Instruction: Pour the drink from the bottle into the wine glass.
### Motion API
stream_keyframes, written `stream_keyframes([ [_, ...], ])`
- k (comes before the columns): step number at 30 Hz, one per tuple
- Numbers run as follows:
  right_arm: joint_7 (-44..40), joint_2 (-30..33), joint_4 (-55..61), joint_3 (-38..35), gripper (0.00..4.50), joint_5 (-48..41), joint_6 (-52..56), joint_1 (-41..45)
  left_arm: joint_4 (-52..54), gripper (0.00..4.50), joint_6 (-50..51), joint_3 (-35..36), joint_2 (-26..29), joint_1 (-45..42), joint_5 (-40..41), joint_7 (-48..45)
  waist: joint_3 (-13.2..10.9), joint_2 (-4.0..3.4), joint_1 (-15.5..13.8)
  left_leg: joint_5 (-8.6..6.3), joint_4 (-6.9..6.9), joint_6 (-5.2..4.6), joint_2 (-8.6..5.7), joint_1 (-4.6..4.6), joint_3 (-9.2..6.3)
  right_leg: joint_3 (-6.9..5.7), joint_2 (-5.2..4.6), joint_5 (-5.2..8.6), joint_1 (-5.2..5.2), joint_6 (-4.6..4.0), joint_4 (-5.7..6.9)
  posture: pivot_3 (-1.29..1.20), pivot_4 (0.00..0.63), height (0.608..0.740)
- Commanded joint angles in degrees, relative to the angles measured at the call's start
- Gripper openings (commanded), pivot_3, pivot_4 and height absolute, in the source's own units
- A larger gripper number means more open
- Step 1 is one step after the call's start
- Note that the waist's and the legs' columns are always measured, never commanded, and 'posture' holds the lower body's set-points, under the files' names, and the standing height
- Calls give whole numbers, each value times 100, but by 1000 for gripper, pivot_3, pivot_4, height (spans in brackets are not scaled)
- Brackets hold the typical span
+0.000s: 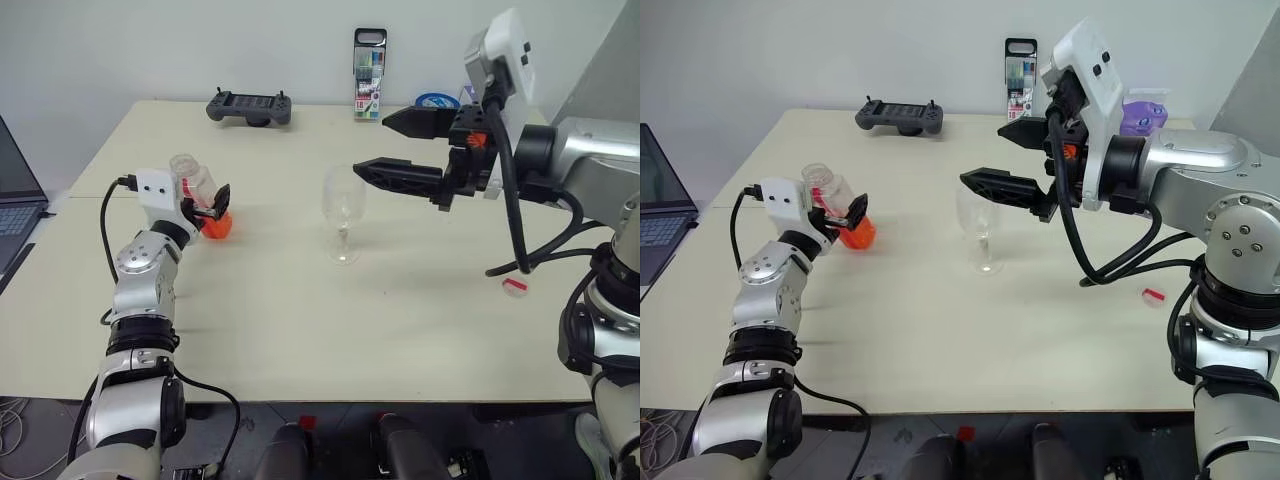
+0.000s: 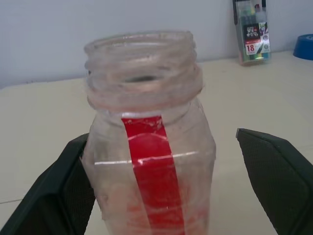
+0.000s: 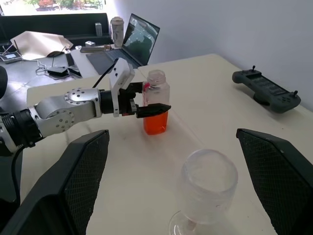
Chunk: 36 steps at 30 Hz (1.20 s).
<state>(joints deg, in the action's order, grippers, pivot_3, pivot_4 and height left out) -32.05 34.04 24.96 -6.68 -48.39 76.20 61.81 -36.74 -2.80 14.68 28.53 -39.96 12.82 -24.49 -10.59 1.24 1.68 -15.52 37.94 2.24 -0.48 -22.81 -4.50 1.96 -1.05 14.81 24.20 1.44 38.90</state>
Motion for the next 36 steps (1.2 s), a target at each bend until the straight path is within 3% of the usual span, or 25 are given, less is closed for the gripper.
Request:
stream_keyframes([
  [1,25,122,172,-27,4489,-27,-144,21,-8,4313,-230,51,2,-195,14,-15,0,0,0,0,0,0,0,-1,0,0,0,0,0,0,0,0,150,740],
  [3,32,150,188,-11,4500,-40,-144,5,-19,3909,-235,35,-17,-171,12,-19,0,0,1,0,0,0,0,0,0,1,0,0,0,0,0,0,150,740],
  [7,107,169,226,-16,4500,-57,-125,-37,-56,2594,-231,36,-5,-111,-2,-26,0,0,1,0,0,0,0,0,-1,1,0,0,0,0,0,0,150,740],
  [10,261,123,479,-150,4500,243,-758,-454,-119,1931,-287,37,39,-105,3,-125,1,2,0,0,-1,0,0,0,-4,1,0,0,-1,0,0,0,150,740],
  [13,377,169,759,-298,4500,749,-1692,-1253,18,1929,-301,22,11,-172,129,-393,2,4,-4,0,0,0,-1,-3,-4,1,-1,0,-3,1,-3,0,150,740],
  [16,516,100,1274,-764,4500,761,-1883,-2938,790,1928,-450,-634,-1,-262,-286,-809,10,26,-69,0,0,0,-8,-10,-2,-6,-3,2,-11,5,-14,0,150,740],
  [20,851,-33,1962,-270,4500,1544,-2669,-4731,1622,1924,-541,-1042,-147,-284,-671,-636,9,24,-159,1,4,2,-7,-20,0,9,-5,1,4,4,-6,0,150,740],
  [22,1263,-520,2124,31,4500,1883,-3107,-5339,1770,1924,-852,-1266,-146,-296,-1008,-572,9,25,-130,1,2,1,-6,-11,3,18,-5,2,1,6,-5,0,150,740],
  [26,1718,-1255,2037,487,4500,2505,-3963,-5722,1457,1924,-1385,-1490,-125,-631,-1428,-431,8,24,15,2,-1,0,5,27,22,21,18,3,-11,7,10,0,150,740],
  [30,1869,-1483,1896,812,4500,3112,-4689,-5836,705,1923,-2015,-1773,-138,-1290,-1770,-442,8,24,5,4,3,0,4,25,25,15,66,10,-14,22,5,0,150,740],
  [36,1798,-1660,2271,986,4500,2957,-4715,-6120,-747,1923,-3160,-2061,-87,-2180,-2208,-443,8,24,2,3,1,-1,3,17,29,14,62,-3,-10,1,2,0,150,740],
])
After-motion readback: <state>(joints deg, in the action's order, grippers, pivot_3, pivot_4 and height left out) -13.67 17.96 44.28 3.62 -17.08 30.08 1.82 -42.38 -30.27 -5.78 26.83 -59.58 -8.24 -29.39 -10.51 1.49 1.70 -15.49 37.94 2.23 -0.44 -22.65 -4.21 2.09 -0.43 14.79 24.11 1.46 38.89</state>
